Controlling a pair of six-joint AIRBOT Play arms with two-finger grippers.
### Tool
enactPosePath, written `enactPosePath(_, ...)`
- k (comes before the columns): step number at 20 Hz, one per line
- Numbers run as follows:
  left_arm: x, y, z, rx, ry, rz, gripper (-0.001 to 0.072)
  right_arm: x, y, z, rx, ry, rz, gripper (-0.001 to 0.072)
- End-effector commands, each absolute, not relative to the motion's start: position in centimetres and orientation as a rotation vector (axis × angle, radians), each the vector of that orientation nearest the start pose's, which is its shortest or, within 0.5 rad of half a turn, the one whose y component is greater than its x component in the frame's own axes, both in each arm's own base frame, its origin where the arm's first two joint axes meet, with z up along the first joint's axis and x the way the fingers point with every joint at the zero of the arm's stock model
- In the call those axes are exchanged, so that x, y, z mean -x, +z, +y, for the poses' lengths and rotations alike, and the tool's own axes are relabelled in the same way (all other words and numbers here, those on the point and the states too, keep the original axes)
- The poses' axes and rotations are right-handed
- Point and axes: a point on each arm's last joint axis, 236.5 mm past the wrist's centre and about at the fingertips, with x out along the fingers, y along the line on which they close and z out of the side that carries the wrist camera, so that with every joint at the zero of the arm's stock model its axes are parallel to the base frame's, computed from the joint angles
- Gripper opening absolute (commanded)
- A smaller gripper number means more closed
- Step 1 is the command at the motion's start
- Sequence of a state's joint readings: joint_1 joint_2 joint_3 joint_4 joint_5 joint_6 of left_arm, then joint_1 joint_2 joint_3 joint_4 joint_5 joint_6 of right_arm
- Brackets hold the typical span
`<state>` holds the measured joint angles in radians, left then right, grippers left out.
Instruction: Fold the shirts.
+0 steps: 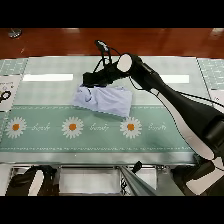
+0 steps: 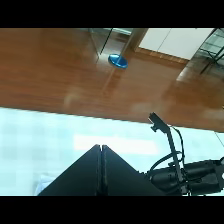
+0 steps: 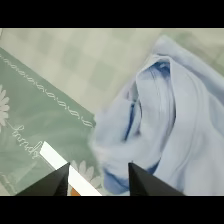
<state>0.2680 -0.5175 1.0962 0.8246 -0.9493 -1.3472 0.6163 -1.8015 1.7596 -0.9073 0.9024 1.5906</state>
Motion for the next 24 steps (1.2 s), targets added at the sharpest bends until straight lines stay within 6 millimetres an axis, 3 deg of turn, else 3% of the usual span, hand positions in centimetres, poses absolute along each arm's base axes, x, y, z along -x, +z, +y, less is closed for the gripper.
enactPosePath(1,-29.5,32.1,-5.4,0.363,-0.284,0.259,0.0014,-41.1,6.2,41.1,-0.316,0.829,1.129,0.0445)
enactPosePath(3,-29.8,31.7,-5.1,0.355,-0.272,0.269,0.0014,-41.1,5.7,35.6,-0.154,0.777,1.189,0.0478)
enactPosePath(5,-30.1,31.1,-4.6,0.341,-0.252,0.284,0.0014,-41.5,4.7,27.2,0.035,0.619,1.280,0.0486)
enactPosePath(7,-30.6,30.4,-4.0,0.326,-0.232,0.304,0.0015,-41.6,4.0,17.6,0.208,0.417,1.390,0.0486)
enactPosePath(8,-30.8,30.2,-3.8,0.322,-0.227,0.312,0.0015,-41.2,3.8,13.5,0.259,0.356,1.451,0.0485)
enactPosePath(10,-31.0,29.8,-3.7,0.322,-0.223,0.325,0.0015,-40.0,2.5,8.5,0.166,0.294,1.562,0.0487)
enactPosePath(11,-31.1,29.6,-3.7,0.323,-0.223,0.329,0.0015,-39.3,1.7,8.1,0.046,0.320,1.593,0.0502)
enactPosePath(12,-31.2,29.5,-3.7,0.324,-0.224,0.335,0.0015,-38.8,1.0,8.9,-0.121,0.388,1.602,0.0567)
enactPosePath(15,-30.9,27.7,-3.8,0.307,-0.226,0.404,0.0015,-38.6,-0.2,11.4,-0.481,0.541,1.557,0.0592)
enactPosePath(17,-30.8,26.2,-3.7,0.299,-0.222,0.452,0.0015,-38.6,-2.5,12.1,-0.543,0.533,1.536,0.0593)
enactPosePath(19,-30.8,25.0,-3.8,0.310,-0.223,0.482,0.0015,-38.5,-4.0,14.4,-0.589,0.568,1.496,0.0592)
enactPosePath(24,-31.3,23.2,-3.9,0.329,-0.228,0.534,0.0015,-38.9,-7.1,18.3,-0.537,0.564,1.415,0.0592)
